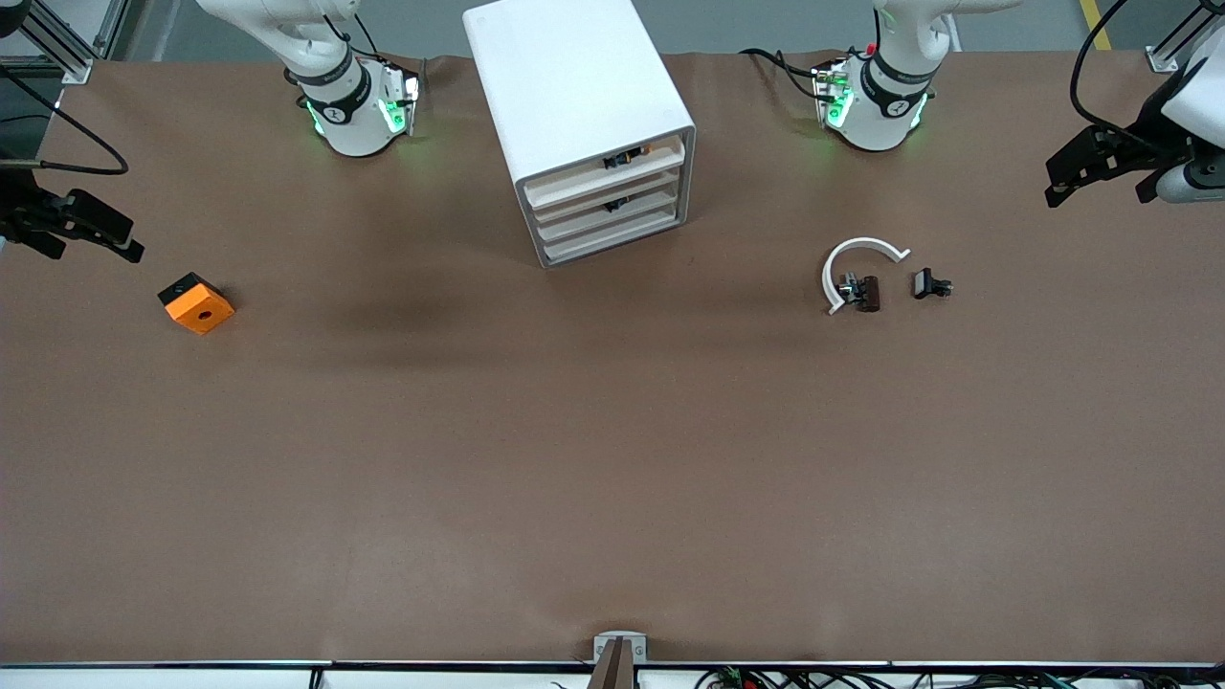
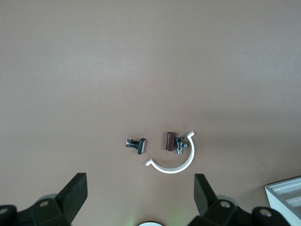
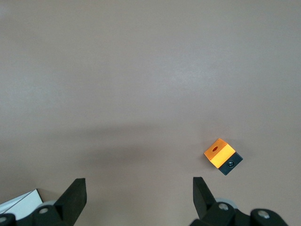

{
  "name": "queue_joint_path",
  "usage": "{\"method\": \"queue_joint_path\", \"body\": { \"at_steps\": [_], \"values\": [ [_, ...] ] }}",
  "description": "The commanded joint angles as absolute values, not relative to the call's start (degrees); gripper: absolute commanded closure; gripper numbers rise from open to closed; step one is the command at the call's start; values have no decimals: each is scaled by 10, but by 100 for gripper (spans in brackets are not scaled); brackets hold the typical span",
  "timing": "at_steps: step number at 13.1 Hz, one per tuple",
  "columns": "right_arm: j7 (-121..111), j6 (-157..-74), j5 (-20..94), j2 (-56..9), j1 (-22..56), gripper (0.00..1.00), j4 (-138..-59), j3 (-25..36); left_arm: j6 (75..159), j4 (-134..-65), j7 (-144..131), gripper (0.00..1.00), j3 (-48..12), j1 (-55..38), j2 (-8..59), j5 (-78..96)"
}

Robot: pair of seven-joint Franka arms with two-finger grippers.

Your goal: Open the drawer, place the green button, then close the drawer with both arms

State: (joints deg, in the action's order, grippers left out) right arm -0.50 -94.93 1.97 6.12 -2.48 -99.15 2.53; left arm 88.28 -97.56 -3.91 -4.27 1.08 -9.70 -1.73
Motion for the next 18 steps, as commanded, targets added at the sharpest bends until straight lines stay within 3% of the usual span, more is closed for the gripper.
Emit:
{"method": "queue_joint_path", "body": {
  "at_steps": [1,18],
  "values": [
    [-11,-947,22,76,-28,0,-1000,21,882,-947,-31,0,-44,8,-75,-10],
    [-11,-924,12,79,-22,0,-1003,24,878,-958,-70,0,-90,10,-87,-4]
  ]
}}
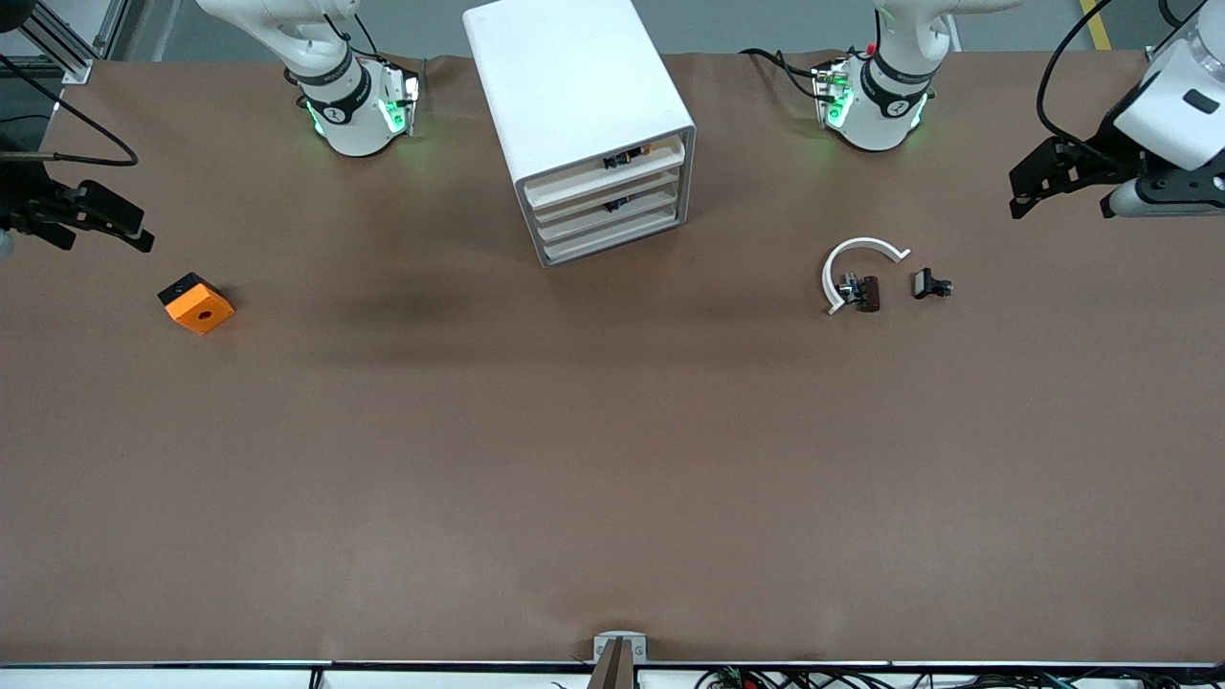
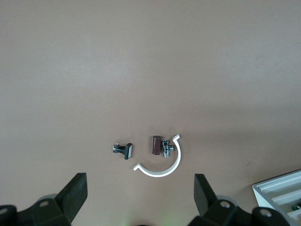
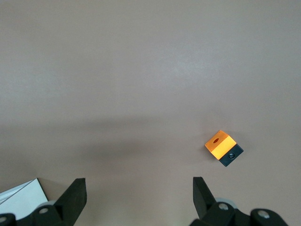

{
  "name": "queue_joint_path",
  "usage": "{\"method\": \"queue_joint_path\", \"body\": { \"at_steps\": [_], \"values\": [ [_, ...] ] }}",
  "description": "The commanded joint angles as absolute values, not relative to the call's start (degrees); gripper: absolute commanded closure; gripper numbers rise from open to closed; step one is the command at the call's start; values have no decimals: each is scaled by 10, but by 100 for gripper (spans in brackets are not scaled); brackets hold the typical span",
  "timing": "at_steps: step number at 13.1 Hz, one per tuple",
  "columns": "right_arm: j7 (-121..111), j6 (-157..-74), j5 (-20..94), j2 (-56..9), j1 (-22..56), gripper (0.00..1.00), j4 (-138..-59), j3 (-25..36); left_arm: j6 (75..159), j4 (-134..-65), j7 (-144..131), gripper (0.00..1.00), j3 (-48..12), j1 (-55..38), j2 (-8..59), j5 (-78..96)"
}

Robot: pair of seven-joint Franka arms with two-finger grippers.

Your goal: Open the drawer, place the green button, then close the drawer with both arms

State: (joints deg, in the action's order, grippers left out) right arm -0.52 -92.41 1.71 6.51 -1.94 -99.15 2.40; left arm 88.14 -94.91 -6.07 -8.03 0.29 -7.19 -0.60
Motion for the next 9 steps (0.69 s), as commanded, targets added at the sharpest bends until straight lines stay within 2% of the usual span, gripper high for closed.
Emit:
{"method": "queue_joint_path", "body": {
  "at_steps": [1,9],
  "values": [
    [-11,-924,12,79,-22,0,-1004,24,878,-956,-72,0,-90,10,-86,-5],
    [-10,-923,12,83,-20,0,-1003,23,870,-936,-69,0,-87,11,-80,-9]
  ]
}}
